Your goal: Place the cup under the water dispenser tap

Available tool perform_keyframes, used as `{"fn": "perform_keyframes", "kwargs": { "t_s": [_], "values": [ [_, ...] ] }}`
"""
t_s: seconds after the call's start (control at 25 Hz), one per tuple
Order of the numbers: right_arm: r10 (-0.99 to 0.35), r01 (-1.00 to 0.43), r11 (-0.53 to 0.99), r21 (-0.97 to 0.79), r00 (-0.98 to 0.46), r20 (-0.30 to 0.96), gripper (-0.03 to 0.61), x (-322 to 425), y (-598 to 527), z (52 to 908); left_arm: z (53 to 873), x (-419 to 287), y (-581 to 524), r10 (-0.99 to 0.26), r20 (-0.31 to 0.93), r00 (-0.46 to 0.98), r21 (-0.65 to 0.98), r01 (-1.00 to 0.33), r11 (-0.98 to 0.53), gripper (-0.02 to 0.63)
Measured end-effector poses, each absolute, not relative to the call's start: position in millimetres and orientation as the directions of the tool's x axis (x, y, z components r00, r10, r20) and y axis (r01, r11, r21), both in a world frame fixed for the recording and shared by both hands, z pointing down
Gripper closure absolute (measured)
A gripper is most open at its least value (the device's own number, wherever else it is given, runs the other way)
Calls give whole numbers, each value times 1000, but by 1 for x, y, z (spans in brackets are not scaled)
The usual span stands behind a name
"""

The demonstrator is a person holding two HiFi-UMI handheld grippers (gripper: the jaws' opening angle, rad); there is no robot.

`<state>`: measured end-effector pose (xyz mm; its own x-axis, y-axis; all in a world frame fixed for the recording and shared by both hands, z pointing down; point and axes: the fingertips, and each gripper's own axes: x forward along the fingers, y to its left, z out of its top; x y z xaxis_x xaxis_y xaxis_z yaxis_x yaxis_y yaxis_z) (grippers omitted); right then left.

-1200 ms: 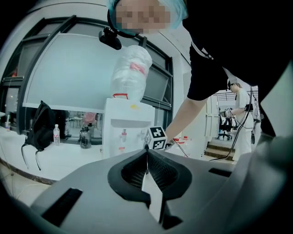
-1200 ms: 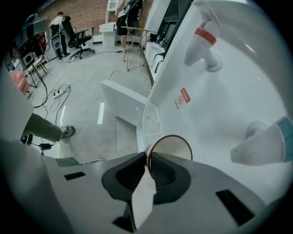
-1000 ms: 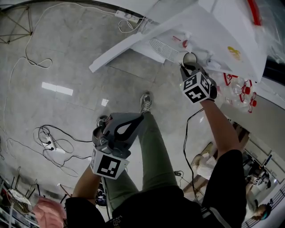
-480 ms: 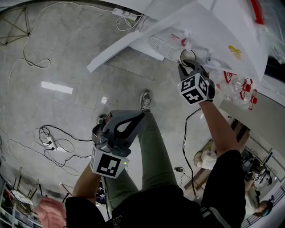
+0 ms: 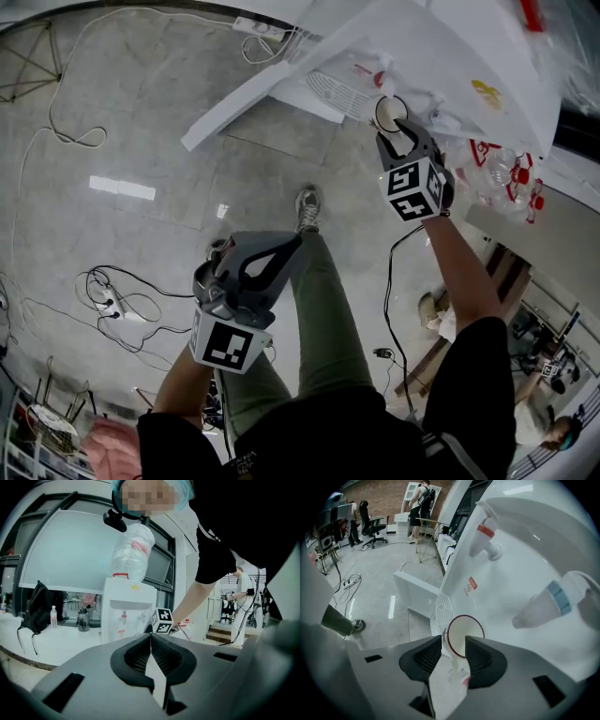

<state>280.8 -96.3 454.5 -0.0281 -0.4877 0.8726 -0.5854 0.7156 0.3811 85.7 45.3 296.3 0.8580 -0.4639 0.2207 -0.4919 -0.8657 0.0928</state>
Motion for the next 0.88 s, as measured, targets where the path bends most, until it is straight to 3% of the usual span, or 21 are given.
{"fn": "perform_keyframes", "kwargs": {
  "t_s": [0.32, 0.64, 0.88],
  "values": [
    [-559, -692, 614, 380, -41, 828, 439, 279, -72, 419, 275, 86, 54, -418, 226, 880, 41, -437, -899, 594],
    [-699, -881, 359, 307, -36, 715, 441, 269, -30, 361, 241, 76, 69, -370, 221, 902, -34, -373, -927, 594],
    [-775, -962, 172, 212, 1, 632, 506, 253, 17, 327, 214, 64, 94, -359, 224, 906, -72, -352, -933, 594]
  ]
}}
